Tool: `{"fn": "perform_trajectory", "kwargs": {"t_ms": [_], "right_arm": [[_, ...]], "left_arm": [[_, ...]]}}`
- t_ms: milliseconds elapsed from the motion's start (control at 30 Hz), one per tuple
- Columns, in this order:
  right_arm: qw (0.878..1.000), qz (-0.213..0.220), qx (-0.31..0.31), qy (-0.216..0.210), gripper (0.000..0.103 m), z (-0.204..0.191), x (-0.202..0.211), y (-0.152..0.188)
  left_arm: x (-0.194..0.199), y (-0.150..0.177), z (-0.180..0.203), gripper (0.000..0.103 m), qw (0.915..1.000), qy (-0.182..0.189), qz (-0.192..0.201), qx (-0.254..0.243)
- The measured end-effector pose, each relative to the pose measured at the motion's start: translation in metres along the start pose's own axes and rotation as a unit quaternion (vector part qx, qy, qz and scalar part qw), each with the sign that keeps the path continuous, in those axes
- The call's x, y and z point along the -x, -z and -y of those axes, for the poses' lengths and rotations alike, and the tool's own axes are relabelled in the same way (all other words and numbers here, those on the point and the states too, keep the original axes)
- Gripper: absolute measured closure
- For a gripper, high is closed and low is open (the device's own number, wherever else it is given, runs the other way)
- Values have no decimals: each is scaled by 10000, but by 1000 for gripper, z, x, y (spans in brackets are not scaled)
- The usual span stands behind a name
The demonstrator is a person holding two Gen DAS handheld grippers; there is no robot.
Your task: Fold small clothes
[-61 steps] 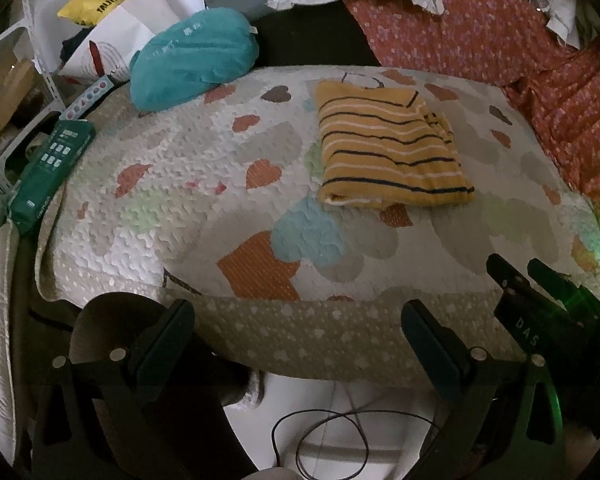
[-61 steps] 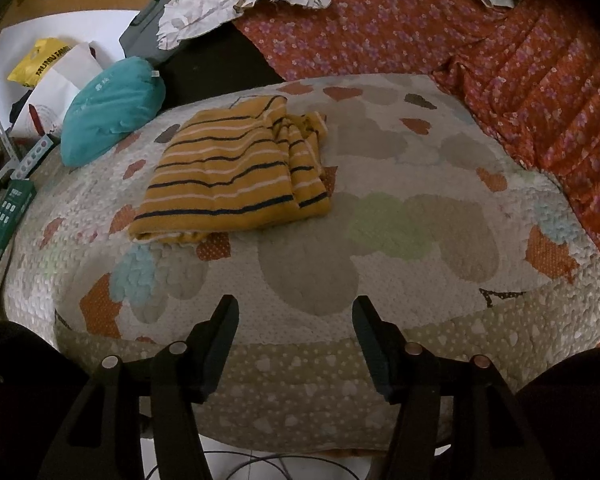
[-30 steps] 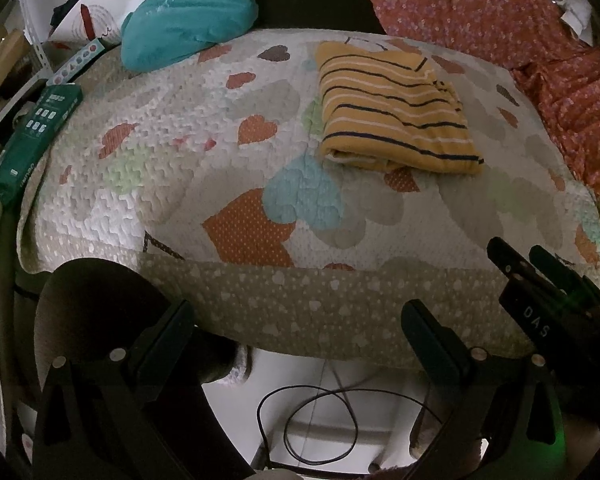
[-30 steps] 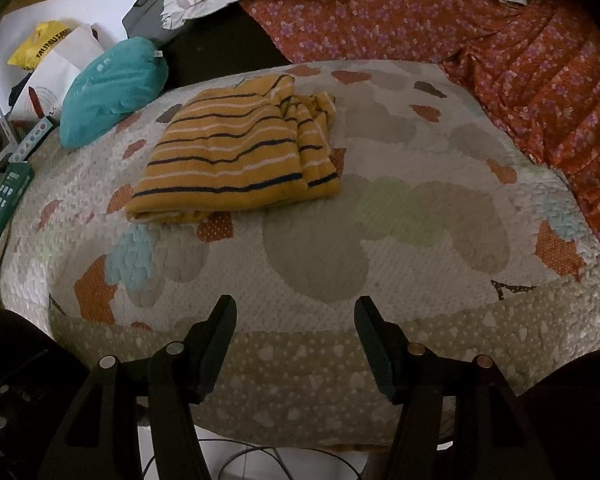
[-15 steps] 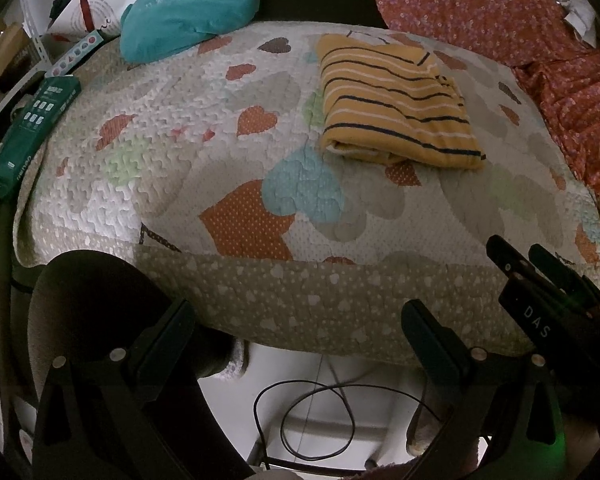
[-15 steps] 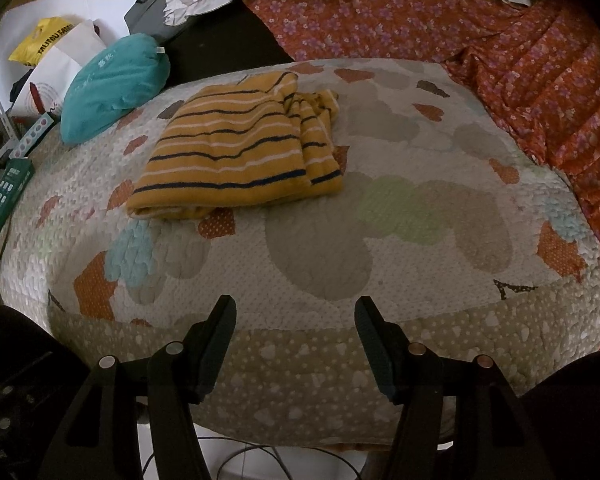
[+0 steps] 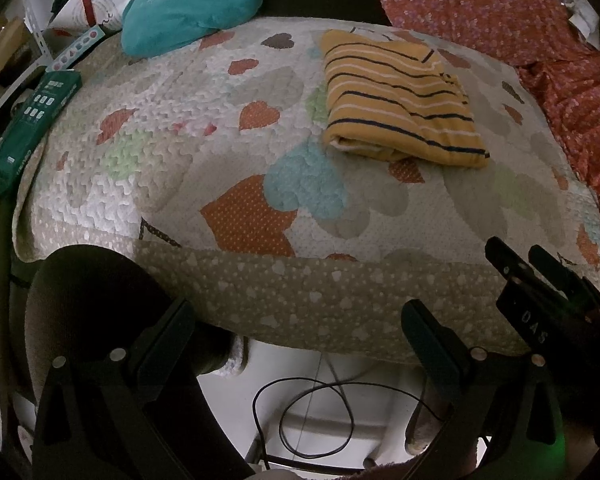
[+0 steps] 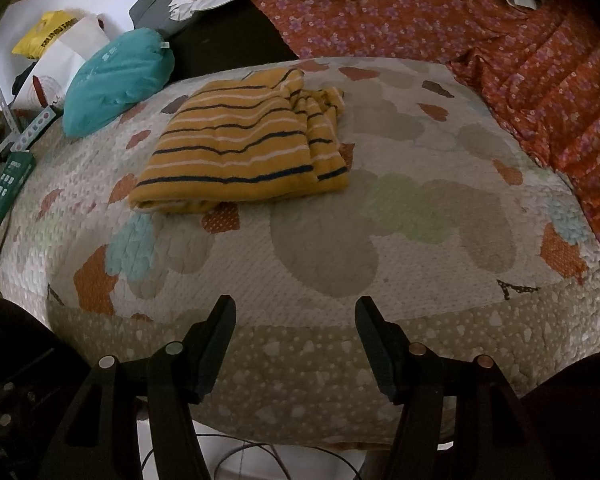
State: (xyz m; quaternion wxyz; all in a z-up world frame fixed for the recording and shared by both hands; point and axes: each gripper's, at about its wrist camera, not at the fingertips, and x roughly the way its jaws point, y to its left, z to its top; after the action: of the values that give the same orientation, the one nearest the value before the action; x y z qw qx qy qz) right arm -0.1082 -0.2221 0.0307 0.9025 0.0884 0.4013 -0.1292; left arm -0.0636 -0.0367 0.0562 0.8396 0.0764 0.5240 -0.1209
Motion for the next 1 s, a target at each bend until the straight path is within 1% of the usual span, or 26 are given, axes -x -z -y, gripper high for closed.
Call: {"fn": "perform_trajectory", "kwargs": {"t_ms": [1000], "right_arm": [[9999, -114, -5, -37, 37, -2, -6, 2]], "left_arm": [[-6, 2, 0, 0, 9997, 149, -193, 67]]}}
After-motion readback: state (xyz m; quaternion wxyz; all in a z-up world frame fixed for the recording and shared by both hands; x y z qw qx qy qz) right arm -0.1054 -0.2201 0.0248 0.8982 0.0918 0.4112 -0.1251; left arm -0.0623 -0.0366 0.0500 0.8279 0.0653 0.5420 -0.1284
